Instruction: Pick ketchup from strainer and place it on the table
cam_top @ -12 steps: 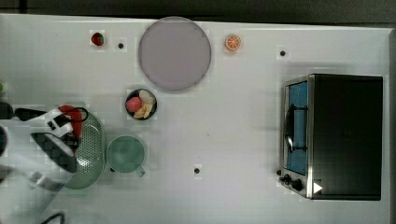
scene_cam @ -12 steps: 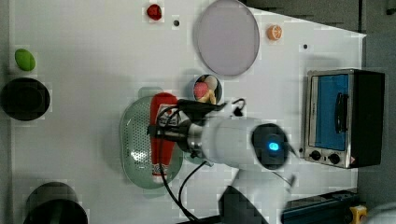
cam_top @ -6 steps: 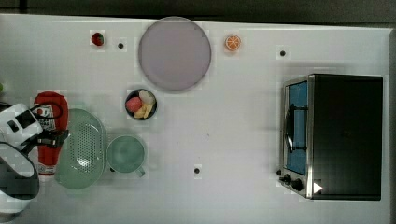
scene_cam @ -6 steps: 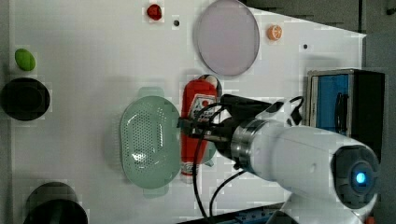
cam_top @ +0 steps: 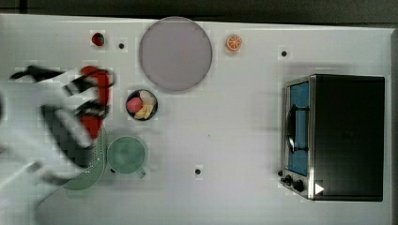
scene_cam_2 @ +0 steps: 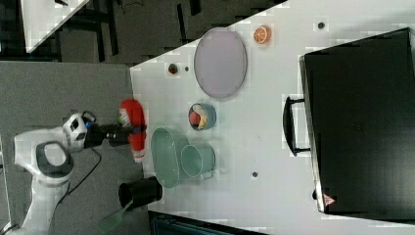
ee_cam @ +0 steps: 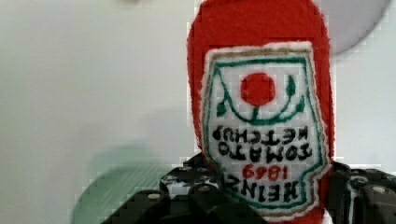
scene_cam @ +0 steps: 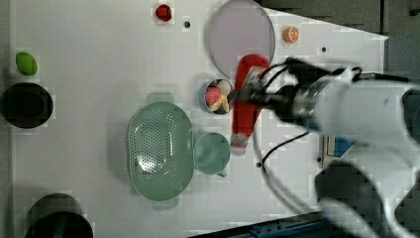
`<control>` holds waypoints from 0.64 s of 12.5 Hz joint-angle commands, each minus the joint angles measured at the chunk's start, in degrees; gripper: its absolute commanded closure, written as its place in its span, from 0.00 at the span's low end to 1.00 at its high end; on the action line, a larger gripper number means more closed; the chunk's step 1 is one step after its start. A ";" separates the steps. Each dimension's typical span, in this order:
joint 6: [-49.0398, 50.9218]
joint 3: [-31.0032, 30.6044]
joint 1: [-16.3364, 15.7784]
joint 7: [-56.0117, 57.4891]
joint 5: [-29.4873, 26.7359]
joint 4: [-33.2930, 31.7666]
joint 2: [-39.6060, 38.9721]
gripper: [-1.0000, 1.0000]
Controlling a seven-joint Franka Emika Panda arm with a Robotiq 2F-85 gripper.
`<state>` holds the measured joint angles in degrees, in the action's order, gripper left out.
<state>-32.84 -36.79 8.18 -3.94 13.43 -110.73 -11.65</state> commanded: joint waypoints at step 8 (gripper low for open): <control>-3.85 14.95 12.15 23.40 -0.68 -4.57 0.25 0.40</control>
<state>-37.32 -18.81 22.10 12.66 12.96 -113.98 -12.67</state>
